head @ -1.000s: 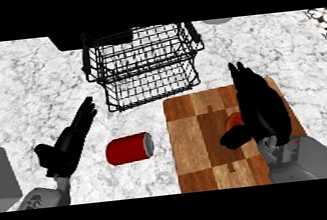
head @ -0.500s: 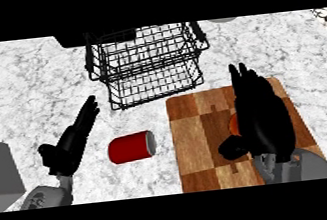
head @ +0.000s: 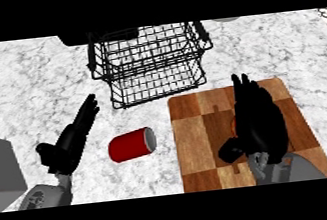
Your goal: Pick the tomato from the cutting board and place it in the tiered basket
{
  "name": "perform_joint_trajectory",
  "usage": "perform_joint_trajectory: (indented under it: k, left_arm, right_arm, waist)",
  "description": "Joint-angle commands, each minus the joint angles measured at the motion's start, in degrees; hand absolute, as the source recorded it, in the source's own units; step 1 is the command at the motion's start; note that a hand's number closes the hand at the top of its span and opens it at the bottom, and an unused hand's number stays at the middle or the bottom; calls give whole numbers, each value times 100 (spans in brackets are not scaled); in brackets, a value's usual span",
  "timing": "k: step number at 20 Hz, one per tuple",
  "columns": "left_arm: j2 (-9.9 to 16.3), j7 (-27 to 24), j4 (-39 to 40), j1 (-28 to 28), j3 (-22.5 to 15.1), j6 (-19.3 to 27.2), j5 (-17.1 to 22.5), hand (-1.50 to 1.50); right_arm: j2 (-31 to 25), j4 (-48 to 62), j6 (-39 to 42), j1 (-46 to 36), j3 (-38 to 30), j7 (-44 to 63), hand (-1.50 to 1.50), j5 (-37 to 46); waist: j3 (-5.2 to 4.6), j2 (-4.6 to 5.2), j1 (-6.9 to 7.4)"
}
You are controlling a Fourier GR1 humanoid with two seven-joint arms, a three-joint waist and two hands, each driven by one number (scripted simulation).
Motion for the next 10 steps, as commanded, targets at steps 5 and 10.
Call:
perform_joint_trajectory:
  k: [5,10]
  left_arm:
    - [-227,316,28,-350,6,89,-70,0]
    - [-126,-51,-40,114,45,-11,-190,0]
  right_arm:
    - [374,276,270,411,-333,797,-150,550]
    - [422,-160,511,838,-651,598,-150,676]
  waist:
    - [5,16,-25]
    - [5,4,8]
